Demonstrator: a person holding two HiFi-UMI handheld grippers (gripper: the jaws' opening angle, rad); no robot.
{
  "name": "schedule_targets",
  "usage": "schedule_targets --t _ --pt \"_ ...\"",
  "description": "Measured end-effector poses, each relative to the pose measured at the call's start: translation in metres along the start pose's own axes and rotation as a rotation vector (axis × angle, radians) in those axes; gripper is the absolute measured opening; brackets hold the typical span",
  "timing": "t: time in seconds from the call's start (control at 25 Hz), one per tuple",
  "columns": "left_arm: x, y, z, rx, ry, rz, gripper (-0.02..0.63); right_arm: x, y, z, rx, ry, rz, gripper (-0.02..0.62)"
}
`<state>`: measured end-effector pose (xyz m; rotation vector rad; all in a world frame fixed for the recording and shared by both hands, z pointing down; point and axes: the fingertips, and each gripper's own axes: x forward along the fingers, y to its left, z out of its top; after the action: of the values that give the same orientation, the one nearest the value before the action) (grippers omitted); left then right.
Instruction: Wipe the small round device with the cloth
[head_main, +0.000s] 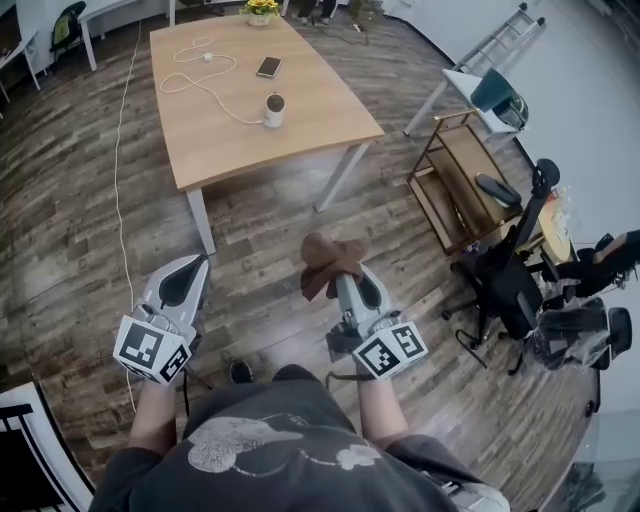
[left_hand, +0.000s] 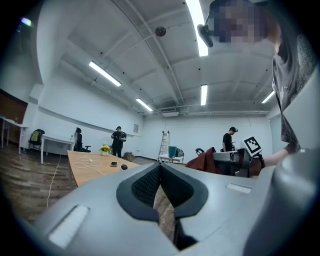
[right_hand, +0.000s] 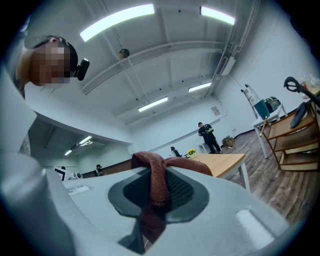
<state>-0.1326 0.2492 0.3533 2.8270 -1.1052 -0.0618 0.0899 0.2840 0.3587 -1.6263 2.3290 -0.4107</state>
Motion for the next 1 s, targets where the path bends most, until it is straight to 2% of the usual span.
schedule_targets --t 0.28,0.52,0.72,1.0 --pt "0.011 0.021 -0.007 -0.031 0.018 -0.013 0.018 0.019 -0.004 -0.007 -0.031 0.040 -0.029 0.052" --pt "0.046 0.040 -0.010 -0.020 0.030 0.008 0.018 0.055 -0.037 -0.007 -0.008 0.036 -0.021 0.052" --pt "0.086 0.063 -0.008 -0.002 0.047 0.037 0.018 0.106 -0.067 0.006 0.018 0.019 0.025 0.054" --pt "0.144 0.094 0.011 0.026 0.024 0.101 0.018 0.166 -0.111 0.026 0.018 0.029 0.080 0.054"
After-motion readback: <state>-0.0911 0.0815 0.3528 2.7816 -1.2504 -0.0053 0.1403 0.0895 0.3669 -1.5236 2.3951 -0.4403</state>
